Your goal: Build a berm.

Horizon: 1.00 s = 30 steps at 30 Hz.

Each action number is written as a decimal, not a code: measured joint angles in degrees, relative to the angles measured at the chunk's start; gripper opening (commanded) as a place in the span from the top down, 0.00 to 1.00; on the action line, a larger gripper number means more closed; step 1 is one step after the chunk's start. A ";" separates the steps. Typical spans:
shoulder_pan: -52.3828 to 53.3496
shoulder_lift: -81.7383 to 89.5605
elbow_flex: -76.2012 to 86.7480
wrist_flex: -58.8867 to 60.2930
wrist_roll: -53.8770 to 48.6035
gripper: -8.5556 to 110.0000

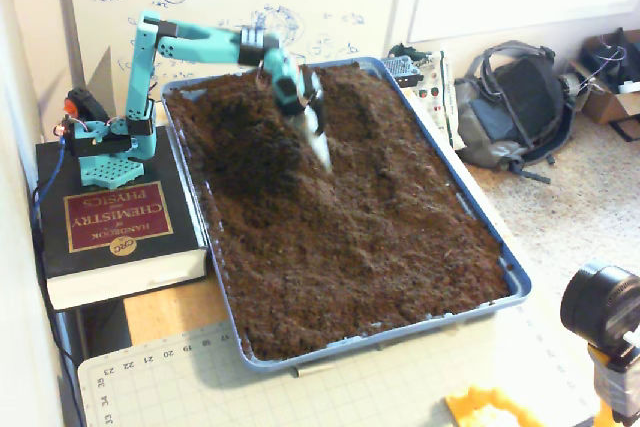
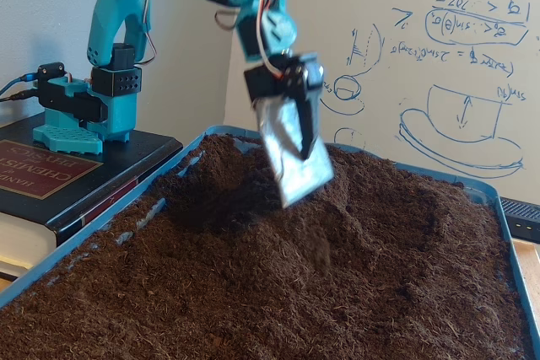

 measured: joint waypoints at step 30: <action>-10.02 -51.42 -31.99 -15.38 0.70 0.93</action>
